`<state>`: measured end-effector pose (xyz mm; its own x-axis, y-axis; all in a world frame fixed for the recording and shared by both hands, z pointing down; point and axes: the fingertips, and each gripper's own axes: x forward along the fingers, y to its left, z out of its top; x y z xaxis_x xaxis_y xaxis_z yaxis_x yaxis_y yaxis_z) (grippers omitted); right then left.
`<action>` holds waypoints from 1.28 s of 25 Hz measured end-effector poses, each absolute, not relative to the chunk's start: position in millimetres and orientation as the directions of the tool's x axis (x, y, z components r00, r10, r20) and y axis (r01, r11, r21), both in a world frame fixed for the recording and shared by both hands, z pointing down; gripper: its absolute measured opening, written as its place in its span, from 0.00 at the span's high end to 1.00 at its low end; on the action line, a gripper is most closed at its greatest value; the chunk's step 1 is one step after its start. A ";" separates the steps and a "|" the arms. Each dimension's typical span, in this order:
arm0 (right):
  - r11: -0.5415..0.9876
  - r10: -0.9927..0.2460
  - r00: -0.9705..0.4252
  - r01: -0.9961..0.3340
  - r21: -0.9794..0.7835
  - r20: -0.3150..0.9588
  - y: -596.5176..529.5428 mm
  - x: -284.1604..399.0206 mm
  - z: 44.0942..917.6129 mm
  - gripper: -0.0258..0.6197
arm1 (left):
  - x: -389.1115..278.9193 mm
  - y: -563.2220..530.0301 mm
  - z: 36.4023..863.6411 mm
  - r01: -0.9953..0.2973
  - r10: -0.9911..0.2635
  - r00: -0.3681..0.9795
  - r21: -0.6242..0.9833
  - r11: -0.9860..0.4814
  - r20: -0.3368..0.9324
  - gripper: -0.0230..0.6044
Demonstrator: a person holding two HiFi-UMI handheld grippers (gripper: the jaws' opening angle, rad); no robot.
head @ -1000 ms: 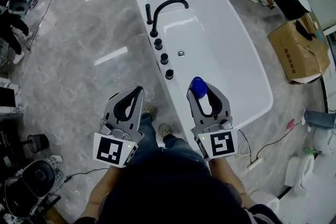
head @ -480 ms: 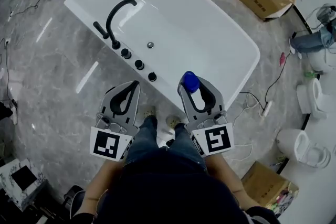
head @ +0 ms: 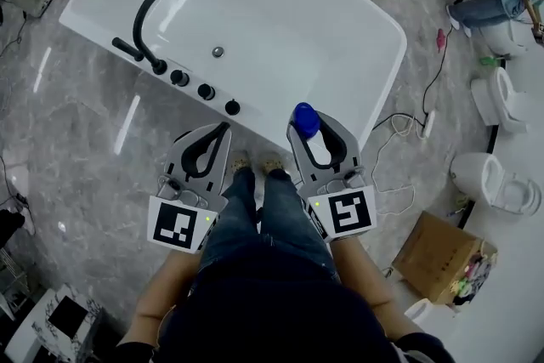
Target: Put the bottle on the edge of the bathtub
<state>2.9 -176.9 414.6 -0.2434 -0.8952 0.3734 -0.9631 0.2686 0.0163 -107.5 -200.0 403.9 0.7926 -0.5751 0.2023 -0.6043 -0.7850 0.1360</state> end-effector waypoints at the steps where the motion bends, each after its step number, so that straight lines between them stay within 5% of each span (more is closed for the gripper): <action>1: 0.272 -0.889 -0.246 -0.962 0.014 0.386 -176.0 3.5 421.7 0.72 | -105.6 -198.8 407.8 -0.603 -0.572 0.793 0.137 -0.786 0.209 0.92; 17: 0.426 -0.700 -0.369 -0.903 -0.057 0.612 -211.1 -34.1 571.8 0.72 | -139.2 -232.3 472.6 -0.702 -0.633 0.703 0.171 -0.692 0.324 0.92; 32: 0.583 -0.590 -0.436 -0.812 -0.016 0.680 -227.9 -54.4 660.5 0.72 | -147.7 -229.6 505.0 -0.767 -0.676 0.634 0.191 -0.613 0.376 0.92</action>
<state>-54.4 -227.9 660.5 -0.4365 -0.5896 0.6796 -0.8124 0.5828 -0.0162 -147.7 -229.6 505.0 0.6340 -0.6758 0.3759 -0.7666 -0.6131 0.1908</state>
